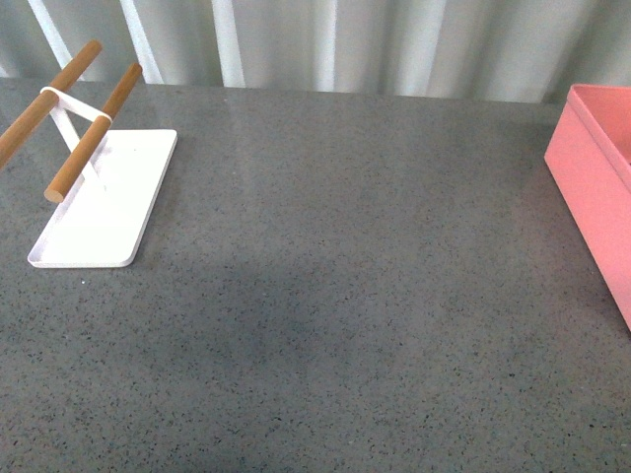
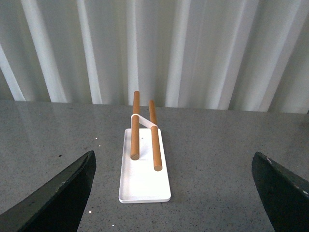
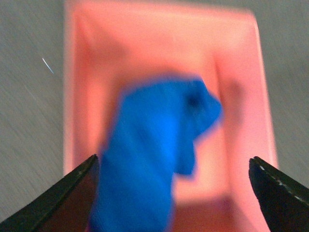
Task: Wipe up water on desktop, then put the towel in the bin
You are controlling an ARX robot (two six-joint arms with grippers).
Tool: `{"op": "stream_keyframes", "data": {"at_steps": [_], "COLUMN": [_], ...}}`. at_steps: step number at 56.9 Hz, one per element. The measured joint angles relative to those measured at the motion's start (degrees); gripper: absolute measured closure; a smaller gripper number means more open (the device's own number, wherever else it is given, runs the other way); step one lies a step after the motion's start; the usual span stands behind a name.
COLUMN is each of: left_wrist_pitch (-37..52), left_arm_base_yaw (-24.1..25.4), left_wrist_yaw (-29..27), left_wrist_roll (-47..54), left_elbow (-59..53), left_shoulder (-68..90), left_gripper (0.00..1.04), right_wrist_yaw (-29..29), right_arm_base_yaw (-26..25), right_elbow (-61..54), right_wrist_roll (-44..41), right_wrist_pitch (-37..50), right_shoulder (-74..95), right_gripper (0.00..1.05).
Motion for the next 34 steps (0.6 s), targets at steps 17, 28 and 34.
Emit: {"op": "stream_keyframes", "data": {"at_steps": [17,28,34], "left_wrist_pitch": [0.0,0.0,0.0], "left_arm_base_yaw": [0.0,0.0,0.0], "left_wrist_yaw": [0.0,0.0,0.0], "left_wrist_roll": [0.0,0.0,0.0], "left_elbow": [0.0,0.0,0.0], "left_shoulder": [0.0,0.0,0.0], "left_gripper": [0.07,0.07,0.07], "right_wrist_yaw": [-9.2,-7.3,-6.6], "right_arm_base_yaw": [3.7,5.2,6.0], "right_elbow": [-39.4,-48.3,-51.6], "right_wrist_roll": [7.4,7.5,7.5], "right_wrist_pitch": [66.7,67.2,67.2], "right_shoulder": [-17.4,-23.2,-27.4], "right_gripper": [0.82,1.01,1.01]}}
